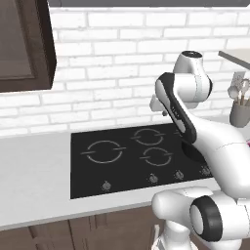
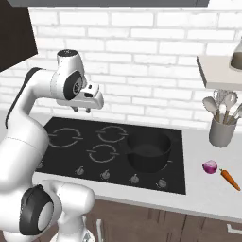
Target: Put the carrot and onion in the pot. Retrieve the spatula and lightly stir the vegetables in the pot.
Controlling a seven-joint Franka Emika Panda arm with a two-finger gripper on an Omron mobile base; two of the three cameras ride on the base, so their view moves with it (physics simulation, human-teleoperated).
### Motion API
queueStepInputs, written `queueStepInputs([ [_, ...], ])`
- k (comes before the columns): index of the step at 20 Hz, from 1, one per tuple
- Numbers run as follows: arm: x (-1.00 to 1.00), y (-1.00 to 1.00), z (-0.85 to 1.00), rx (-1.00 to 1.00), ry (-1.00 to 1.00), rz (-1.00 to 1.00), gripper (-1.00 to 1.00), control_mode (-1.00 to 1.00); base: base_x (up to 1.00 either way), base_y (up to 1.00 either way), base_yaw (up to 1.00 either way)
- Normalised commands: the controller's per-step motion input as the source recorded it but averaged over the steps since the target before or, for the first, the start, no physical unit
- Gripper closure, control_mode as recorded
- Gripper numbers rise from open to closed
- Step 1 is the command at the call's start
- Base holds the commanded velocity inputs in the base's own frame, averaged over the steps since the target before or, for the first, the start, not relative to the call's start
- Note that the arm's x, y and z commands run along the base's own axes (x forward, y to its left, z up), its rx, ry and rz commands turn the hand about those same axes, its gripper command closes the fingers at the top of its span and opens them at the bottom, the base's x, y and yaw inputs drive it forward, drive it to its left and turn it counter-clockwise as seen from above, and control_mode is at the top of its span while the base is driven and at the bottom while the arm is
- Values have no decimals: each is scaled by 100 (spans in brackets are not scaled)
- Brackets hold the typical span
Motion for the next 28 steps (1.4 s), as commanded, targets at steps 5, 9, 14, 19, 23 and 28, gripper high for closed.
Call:
queueStepInputs([
  [5,0,0,0,0,0,0,-100,100,0,0,0],
  [9,0,0,0,0,0,0,-100,100,0,-31,0],
  [14,0,0,0,0,0,0,-100,100,0,-77,-1],
  [19,0,0,0,0,0,0,-100,100,0,-83,-3],
  [23,0,0,0,0,0,0,-100,100,0,-74,-3],
  [28,0,0,0,0,0,0,-100,100,1,-63,-3],
])
